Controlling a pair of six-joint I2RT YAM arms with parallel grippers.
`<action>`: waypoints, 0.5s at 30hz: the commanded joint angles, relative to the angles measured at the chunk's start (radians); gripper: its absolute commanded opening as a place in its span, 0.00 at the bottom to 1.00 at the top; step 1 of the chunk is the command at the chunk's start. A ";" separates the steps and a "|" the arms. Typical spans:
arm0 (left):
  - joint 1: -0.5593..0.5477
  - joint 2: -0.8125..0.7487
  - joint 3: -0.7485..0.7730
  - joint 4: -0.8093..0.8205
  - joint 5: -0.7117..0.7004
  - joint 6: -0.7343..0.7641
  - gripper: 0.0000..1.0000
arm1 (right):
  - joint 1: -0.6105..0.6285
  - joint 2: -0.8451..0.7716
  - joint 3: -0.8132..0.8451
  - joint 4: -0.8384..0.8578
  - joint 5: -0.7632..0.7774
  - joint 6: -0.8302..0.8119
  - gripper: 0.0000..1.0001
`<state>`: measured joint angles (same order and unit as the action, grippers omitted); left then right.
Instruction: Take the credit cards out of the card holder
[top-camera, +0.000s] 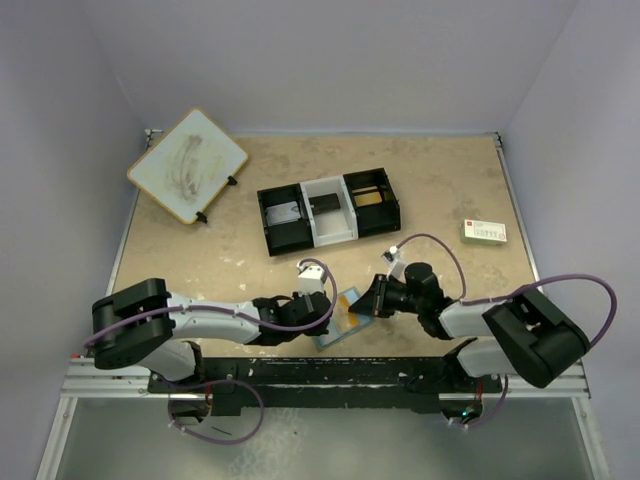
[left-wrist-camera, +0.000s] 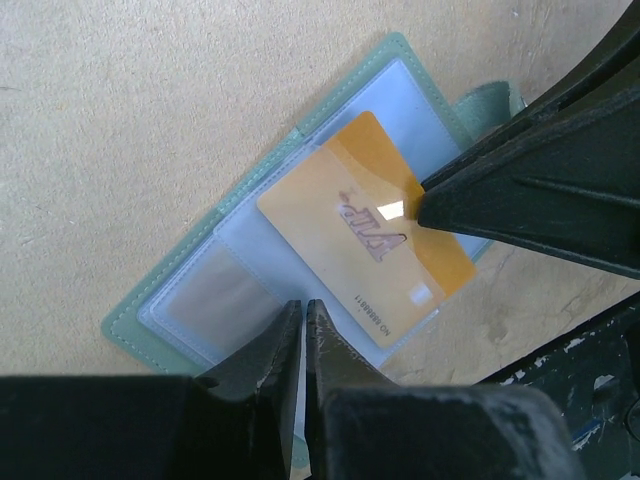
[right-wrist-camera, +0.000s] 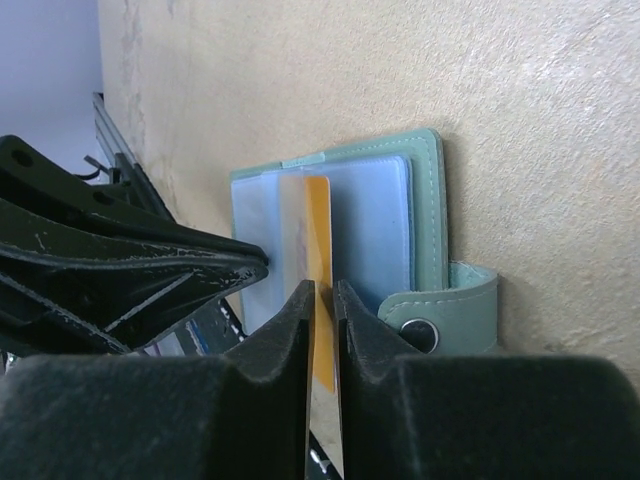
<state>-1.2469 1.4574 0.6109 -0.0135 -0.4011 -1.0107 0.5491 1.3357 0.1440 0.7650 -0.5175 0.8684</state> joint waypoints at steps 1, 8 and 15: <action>-0.005 -0.008 -0.013 -0.094 -0.032 0.009 0.03 | -0.002 0.038 0.029 0.077 -0.049 -0.014 0.16; -0.005 -0.005 -0.001 -0.106 -0.036 0.017 0.01 | -0.003 0.118 0.036 0.154 -0.098 -0.008 0.18; -0.005 -0.014 0.006 -0.136 -0.057 0.016 0.00 | -0.003 0.115 0.021 0.165 -0.091 0.024 0.04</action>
<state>-1.2476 1.4544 0.6140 -0.0341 -0.4149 -1.0107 0.5488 1.4742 0.1577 0.8906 -0.5995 0.8772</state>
